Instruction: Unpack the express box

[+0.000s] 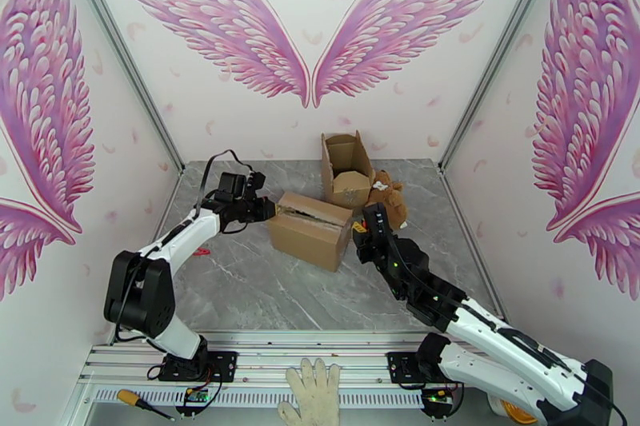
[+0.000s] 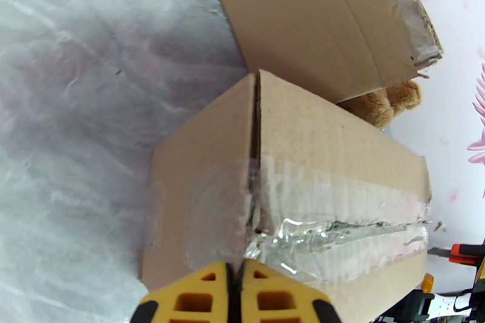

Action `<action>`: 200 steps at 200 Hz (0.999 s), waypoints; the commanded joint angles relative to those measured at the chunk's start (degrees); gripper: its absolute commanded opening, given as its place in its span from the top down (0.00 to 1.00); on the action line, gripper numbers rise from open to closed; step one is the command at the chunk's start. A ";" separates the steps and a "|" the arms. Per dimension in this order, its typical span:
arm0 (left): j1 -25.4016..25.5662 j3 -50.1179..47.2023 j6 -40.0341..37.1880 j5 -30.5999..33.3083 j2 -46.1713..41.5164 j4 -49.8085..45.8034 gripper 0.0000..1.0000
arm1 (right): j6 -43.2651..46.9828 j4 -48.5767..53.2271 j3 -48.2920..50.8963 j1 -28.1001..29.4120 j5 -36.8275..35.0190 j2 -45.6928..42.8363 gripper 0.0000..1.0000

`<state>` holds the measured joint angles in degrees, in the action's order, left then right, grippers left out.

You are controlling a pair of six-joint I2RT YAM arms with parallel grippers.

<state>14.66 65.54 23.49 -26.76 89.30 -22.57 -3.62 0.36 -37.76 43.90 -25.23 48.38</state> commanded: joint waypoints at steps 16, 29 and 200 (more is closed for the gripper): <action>0.02 -5.06 7.53 7.27 -10.54 -2.92 0.94 | -13.33 -4.38 -0.31 -5.82 -0.04 3.71 1.00; 0.02 -7.19 9.56 8.51 -13.61 -2.46 0.77 | -17.30 -5.85 0.11 -8.40 2.56 4.65 1.00; 25.46 -4.23 -70.98 19.06 -17.05 1.27 0.01 | -45.54 -16.55 -4.70 -15.97 16.47 17.05 1.00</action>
<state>37.63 58.15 -31.42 -8.47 68.10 -19.68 -45.56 -10.90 -42.37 28.47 -9.56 64.79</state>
